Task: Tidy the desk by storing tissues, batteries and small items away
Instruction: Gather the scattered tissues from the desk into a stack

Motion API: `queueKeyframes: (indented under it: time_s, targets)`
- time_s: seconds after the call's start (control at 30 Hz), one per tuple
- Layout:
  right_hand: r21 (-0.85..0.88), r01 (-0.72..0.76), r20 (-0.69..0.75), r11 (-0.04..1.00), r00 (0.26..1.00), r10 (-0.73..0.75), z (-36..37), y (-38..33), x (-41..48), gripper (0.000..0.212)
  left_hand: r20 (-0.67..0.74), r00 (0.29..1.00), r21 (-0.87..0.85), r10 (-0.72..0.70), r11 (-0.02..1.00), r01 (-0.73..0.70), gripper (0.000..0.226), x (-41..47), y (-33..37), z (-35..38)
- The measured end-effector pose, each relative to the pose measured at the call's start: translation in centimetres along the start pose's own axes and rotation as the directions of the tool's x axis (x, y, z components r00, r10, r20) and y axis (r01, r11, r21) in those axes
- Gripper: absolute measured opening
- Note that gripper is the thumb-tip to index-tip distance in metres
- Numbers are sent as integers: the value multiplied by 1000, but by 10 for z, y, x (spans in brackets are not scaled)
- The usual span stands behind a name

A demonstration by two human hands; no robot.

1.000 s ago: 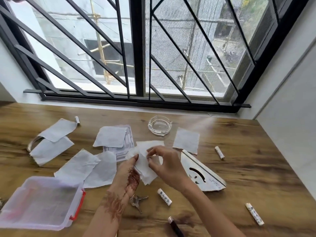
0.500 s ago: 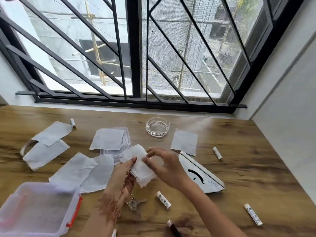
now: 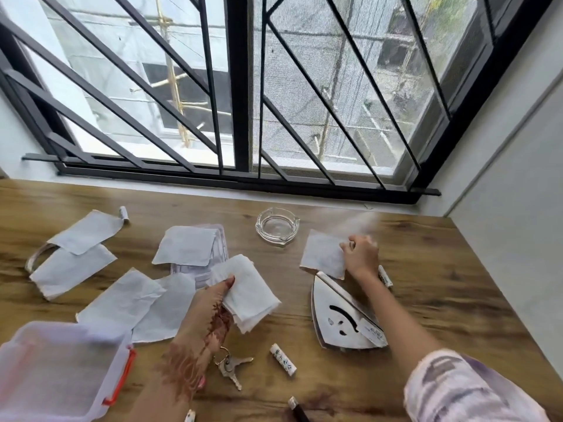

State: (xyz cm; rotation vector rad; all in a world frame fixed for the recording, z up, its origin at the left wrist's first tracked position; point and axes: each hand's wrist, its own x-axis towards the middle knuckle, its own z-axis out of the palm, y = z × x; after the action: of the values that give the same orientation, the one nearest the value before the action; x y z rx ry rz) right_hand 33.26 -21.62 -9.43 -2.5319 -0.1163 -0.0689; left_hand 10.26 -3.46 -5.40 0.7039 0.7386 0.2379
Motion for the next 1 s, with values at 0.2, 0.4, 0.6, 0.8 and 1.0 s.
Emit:
queueKeyframes:
  time_s: [0.2,0.4,0.6,0.8,1.0]
  targets:
    - [69,-57,-28,996,998,59,3,-1,6,17,-19,1000,1,4,1000,-4,20,1,-2,1]
    - [486,-173,8,857,981,194,-6,-15,-8,6,7,1000,-67,3,998,-2,23,-8,-2,2]
    - [805,-66,43,589,998,53,-30,-56,-62,21,-12,1000,-104,6,994,-7,28,-14,-3,2]
    - [724,270,50,634,897,-439,-32,-88,-142,20,-31,1000,-90,0,996,-3,27,-23,-2,-2]
    - [649,524,146,552,626,-766,2,-84,-194,16,-5,1000,-121,28,992,-29,26,-38,-1,-9]
